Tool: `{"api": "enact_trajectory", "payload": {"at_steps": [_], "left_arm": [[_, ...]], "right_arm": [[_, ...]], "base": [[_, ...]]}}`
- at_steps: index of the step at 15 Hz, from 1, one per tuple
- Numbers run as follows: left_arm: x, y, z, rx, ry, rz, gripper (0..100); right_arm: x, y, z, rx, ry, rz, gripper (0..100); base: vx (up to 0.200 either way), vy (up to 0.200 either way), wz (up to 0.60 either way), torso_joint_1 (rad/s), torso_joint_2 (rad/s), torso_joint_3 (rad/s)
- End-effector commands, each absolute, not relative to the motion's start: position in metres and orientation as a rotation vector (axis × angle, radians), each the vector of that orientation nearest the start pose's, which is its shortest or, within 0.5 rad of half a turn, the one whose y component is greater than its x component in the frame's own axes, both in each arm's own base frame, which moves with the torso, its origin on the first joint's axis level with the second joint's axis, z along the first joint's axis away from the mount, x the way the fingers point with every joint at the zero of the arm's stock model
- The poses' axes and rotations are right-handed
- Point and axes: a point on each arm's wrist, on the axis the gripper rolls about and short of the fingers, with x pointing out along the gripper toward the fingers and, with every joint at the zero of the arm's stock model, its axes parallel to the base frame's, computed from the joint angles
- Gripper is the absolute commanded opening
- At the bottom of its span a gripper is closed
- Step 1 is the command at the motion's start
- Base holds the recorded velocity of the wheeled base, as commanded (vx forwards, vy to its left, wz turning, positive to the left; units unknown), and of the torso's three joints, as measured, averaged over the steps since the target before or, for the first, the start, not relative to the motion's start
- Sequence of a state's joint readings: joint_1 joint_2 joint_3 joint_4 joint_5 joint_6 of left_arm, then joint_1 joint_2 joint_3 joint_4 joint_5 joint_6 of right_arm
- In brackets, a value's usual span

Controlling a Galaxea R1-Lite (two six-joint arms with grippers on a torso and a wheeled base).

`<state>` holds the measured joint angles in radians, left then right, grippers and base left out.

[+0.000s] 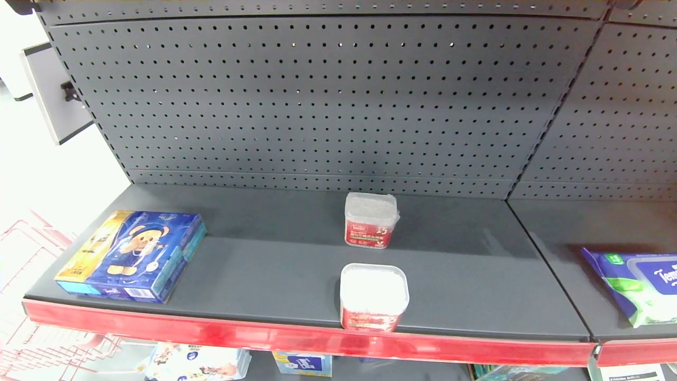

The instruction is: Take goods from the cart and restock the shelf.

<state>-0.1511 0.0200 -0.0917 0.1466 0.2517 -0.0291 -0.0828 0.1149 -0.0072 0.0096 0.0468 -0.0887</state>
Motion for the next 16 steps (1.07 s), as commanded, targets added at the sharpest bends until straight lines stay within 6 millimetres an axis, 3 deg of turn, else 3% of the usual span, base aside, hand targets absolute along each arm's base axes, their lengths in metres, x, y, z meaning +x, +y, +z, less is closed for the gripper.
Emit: {"api": "enact_trajectory", "payload": {"at_steps": [1,6,16], "left_arm": [[-0.029,0.009,0.086,-0.017,0.070,0.138,100],[-0.023,0.002,0.076,-0.006,-0.003,-0.127,100],[-0.023,0.002,0.075,0.000,0.005,-0.066,100]], "right_arm": [[-0.017,0.000,0.076,-0.072,0.079,0.096,100],[-0.023,0.000,0.074,-0.011,0.012,-0.015,100],[-0.023,-0.001,0.074,-0.023,0.013,-0.054,100]], "base": [[0.000,0.000,0.00,0.000,0.00,0.000],[0.000,0.000,0.00,0.000,0.00,0.000],[0.000,0.000,0.00,0.000,0.00,0.000]]}}
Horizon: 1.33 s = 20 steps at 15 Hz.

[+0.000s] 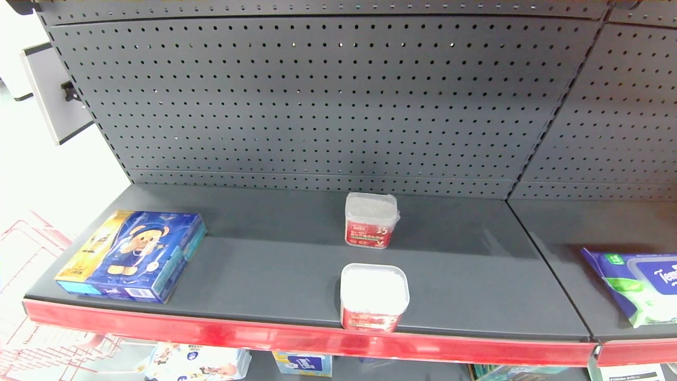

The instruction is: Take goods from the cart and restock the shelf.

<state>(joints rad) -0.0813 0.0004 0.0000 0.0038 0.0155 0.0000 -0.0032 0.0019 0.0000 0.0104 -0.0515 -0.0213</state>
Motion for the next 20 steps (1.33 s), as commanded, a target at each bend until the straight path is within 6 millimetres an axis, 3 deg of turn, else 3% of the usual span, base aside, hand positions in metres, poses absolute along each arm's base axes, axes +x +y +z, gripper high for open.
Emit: {"api": "enact_trajectory", "payload": {"at_steps": [1,20], "left_arm": [[-0.0227,0.0022,0.0750,0.000,0.005,-0.066,100],[-0.0227,0.0022,0.0750,0.000,0.005,-0.066,100]], "right_arm": [[-0.0227,-0.0011,0.0744,-0.020,0.013,-0.055,100],[-0.0227,-0.0011,0.0744,-0.023,0.013,-0.055,100]], "base": [[0.000,0.000,0.00,0.000,0.00,0.000],[0.000,0.000,0.00,0.000,0.00,0.000]]}}
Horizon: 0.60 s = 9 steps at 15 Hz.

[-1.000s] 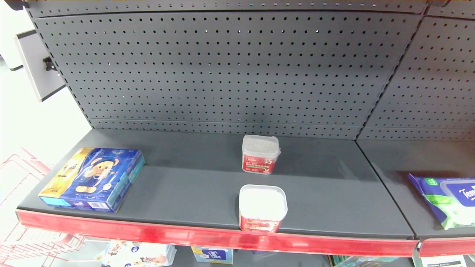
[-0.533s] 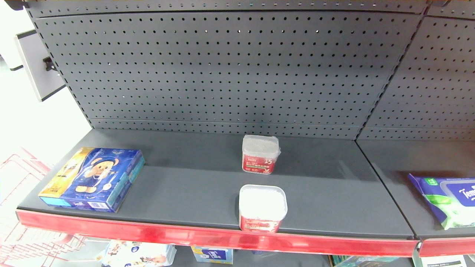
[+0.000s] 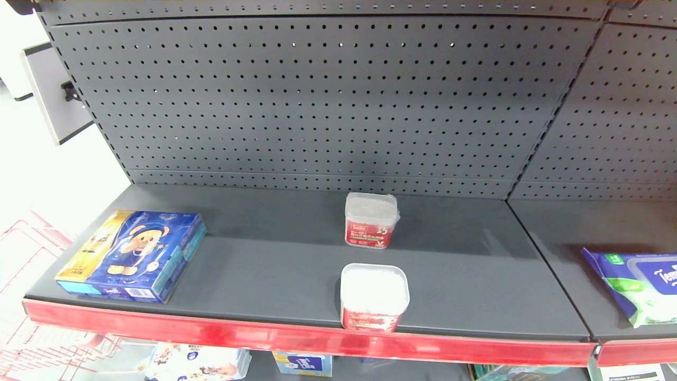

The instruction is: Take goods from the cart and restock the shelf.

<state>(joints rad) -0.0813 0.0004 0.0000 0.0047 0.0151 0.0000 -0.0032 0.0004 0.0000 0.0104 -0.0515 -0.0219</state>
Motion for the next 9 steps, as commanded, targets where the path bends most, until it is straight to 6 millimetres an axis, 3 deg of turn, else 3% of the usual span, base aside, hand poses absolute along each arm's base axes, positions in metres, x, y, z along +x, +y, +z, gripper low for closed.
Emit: {"api": "enact_trajectory", "payload": {"at_steps": [1,3,9], "left_arm": [[-0.0227,0.0022,0.0750,0.000,0.005,-0.066,100],[-0.0227,0.0022,0.0750,0.000,0.005,-0.067,100],[-0.0227,0.0022,0.0750,0.000,0.005,-0.067,100]], "right_arm": [[-0.0227,-0.0011,0.0744,-0.022,0.013,-0.055,100],[-0.0227,-0.0011,0.0744,-0.023,0.013,-0.054,100],[-0.0227,-0.0011,0.0744,-0.023,0.013,-0.054,100]], "base": [[0.000,0.000,0.00,0.000,0.00,0.000],[0.000,0.000,-0.30,0.001,0.00,0.001],[0.000,0.000,0.00,0.000,0.00,0.000]]}}
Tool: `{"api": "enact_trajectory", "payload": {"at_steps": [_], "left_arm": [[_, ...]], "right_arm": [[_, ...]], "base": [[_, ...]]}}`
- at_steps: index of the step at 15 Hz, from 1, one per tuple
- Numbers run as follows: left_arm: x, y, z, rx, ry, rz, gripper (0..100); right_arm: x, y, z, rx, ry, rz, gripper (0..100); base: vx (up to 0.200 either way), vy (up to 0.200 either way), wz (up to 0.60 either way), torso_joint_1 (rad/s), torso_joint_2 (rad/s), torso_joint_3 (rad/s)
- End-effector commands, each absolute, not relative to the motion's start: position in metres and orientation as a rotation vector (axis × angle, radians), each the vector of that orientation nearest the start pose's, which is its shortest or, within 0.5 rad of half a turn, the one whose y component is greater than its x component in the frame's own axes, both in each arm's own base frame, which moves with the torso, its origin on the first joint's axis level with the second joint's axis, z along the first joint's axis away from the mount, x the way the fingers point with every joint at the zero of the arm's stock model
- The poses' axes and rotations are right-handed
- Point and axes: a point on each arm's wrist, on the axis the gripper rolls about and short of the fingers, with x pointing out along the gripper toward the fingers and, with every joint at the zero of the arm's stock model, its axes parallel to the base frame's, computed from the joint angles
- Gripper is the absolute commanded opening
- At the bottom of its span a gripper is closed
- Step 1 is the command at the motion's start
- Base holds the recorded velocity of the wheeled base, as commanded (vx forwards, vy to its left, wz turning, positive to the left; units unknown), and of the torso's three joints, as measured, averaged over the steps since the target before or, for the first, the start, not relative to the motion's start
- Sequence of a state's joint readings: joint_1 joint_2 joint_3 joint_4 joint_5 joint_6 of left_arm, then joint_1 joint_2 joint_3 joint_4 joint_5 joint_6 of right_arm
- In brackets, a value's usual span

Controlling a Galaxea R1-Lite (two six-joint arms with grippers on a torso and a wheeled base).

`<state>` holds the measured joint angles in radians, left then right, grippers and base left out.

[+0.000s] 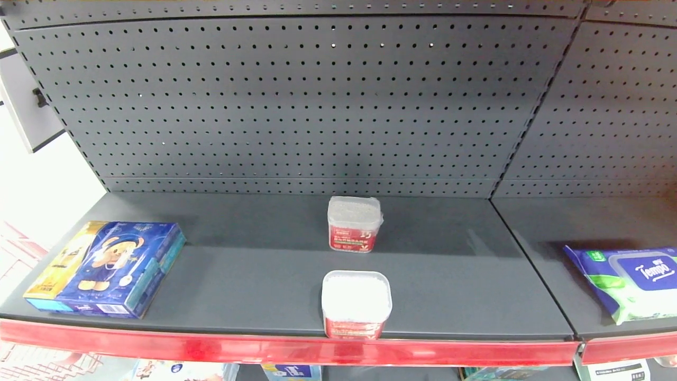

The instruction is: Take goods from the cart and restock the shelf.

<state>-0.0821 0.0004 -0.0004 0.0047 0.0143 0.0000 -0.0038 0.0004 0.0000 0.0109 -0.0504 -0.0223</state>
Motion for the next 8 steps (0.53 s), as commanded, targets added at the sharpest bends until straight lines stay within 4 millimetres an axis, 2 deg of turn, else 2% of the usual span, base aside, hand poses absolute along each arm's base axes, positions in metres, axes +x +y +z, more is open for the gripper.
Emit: {"api": "enact_trajectory", "payload": {"at_steps": [1,8], "left_arm": [[-0.0227,0.0022,0.0750,0.000,0.005,-0.067,100],[-0.0227,0.0022,0.0750,0.000,0.005,-0.066,100]], "right_arm": [[-0.0227,-0.0011,0.0744,-0.023,0.013,-0.054,100],[-0.0227,-0.0011,0.0744,-0.022,0.013,-0.054,100]], "base": [[0.000,0.000,0.00,0.000,0.00,0.000],[0.000,0.000,0.00,0.000,0.00,0.000]]}}
